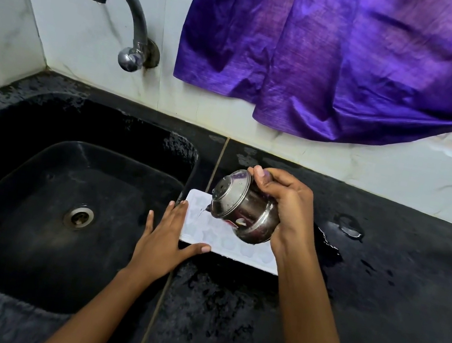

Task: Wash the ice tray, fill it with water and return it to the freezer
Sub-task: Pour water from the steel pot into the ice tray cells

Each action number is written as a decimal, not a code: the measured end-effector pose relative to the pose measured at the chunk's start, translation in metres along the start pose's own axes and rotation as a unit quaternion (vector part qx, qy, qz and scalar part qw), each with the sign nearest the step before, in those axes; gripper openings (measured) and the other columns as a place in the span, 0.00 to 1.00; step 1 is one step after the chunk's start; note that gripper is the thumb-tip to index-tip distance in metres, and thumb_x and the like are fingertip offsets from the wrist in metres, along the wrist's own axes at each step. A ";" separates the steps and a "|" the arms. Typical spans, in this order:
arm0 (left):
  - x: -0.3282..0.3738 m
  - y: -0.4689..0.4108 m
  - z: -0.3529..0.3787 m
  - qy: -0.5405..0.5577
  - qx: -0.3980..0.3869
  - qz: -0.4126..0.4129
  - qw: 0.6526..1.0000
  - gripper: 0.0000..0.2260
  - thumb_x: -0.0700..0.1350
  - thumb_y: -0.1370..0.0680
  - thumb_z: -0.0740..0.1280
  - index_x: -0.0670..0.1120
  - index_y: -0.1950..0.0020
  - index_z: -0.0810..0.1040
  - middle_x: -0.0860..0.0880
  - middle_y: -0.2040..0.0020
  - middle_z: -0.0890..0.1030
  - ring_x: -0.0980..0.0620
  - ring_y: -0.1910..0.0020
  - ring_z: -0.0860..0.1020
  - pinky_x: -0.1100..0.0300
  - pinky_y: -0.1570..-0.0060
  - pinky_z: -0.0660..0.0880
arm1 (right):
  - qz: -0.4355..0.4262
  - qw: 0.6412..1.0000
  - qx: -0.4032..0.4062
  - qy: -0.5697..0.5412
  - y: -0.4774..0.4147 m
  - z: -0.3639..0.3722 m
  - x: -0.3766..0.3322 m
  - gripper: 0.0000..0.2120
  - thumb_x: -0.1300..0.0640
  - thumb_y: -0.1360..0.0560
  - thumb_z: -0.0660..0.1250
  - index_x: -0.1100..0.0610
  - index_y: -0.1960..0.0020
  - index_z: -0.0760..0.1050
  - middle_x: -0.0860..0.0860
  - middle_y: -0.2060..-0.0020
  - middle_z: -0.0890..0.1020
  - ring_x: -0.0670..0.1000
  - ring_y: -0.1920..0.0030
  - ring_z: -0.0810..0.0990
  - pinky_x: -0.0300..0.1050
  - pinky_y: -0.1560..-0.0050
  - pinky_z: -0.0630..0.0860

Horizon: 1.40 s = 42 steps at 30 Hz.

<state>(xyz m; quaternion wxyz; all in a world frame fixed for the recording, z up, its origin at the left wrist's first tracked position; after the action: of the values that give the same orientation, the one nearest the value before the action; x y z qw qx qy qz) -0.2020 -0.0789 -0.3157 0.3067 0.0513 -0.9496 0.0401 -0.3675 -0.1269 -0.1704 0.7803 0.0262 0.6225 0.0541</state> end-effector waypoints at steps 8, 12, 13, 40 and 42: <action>0.001 0.001 -0.002 -0.009 -0.003 0.002 1.000 0.54 0.79 0.39 0.46 0.47 0.23 0.43 0.53 0.22 0.47 0.60 0.26 0.39 0.53 0.30 0.33 | 0.017 0.999 0.008 -0.038 0.000 -0.006 0.011 0.03 0.69 0.31 0.69 0.66 0.57 0.79 0.61 0.55 0.82 0.55 0.54 0.81 0.50 0.47 0.78; 0.002 0.002 -0.003 -0.017 -0.007 0.005 1.000 0.53 0.78 0.38 0.46 0.46 0.23 0.42 0.52 0.22 0.47 0.59 0.26 0.39 0.52 0.30 0.33 | 0.024 0.997 0.001 -0.073 0.001 -0.009 0.020 0.02 0.68 0.31 0.69 0.63 0.60 0.79 0.60 0.55 0.83 0.54 0.53 0.82 0.47 0.48 0.79; 0.002 0.002 -0.004 -0.023 -0.007 0.003 1.000 0.54 0.79 0.39 0.45 0.46 0.23 0.42 0.51 0.22 0.46 0.59 0.26 0.38 0.52 0.30 0.33 | 0.023 0.997 0.000 -0.077 0.001 -0.011 0.022 0.01 0.67 0.30 0.68 0.63 0.60 0.79 0.59 0.55 0.83 0.54 0.53 0.82 0.47 0.48 0.78; 0.078 -0.108 -0.031 0.449 -0.015 0.039 0.893 0.25 0.56 0.38 0.70 0.59 0.42 0.71 0.57 0.46 0.81 0.60 0.44 0.78 0.65 0.48 0.74 | -0.057 0.997 0.044 -0.038 -0.084 -0.055 0.035 0.06 0.61 0.25 0.64 0.59 0.50 0.78 0.52 0.56 0.81 0.44 0.57 0.80 0.45 0.52 0.76; 0.077 -0.118 -0.025 0.442 -0.022 0.034 0.896 0.25 0.55 0.38 0.71 0.58 0.42 0.71 0.56 0.45 0.80 0.61 0.44 0.78 0.66 0.48 0.73 | -0.061 0.997 0.041 -0.029 -0.096 -0.056 0.041 0.07 0.61 0.24 0.63 0.61 0.49 0.78 0.53 0.54 0.81 0.47 0.54 0.80 0.44 0.51 0.76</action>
<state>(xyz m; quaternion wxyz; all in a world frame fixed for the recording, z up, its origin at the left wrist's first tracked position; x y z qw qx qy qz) -0.2348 -0.1989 -0.2451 0.6945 -0.0111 -0.7178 0.0484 -0.4078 -0.2190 -0.2327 0.7982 0.0219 0.6016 -0.0196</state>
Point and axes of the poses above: each hand's wrist, its own y-axis away from the middle knuckle, its own z-axis out of the palm, x = y × z, the point moved 8 cm from there along -y, towards the middle knuckle
